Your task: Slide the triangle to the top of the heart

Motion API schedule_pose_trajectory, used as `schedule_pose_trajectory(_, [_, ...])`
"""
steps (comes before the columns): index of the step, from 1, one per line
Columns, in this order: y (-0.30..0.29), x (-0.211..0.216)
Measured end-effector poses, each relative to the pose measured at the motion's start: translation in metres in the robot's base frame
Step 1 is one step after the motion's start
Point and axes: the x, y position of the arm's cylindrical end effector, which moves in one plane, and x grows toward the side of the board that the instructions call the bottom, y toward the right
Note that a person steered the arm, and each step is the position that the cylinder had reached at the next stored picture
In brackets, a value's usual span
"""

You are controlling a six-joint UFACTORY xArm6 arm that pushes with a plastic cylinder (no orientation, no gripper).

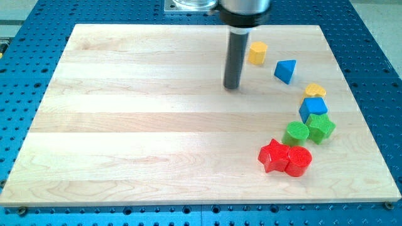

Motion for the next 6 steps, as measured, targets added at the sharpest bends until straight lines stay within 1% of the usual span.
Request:
schedule_pose_trajectory(1, [0.063, -0.025])
schedule_pose_trajectory(2, [0.113, -0.026])
schedule_pose_trajectory(3, [0.131, -0.022])
schedule_pose_trajectory(4, [0.135, -0.021])
schedule_pose_trajectory(5, [0.123, -0.042])
schedule_pose_trajectory(6, [0.194, -0.082])
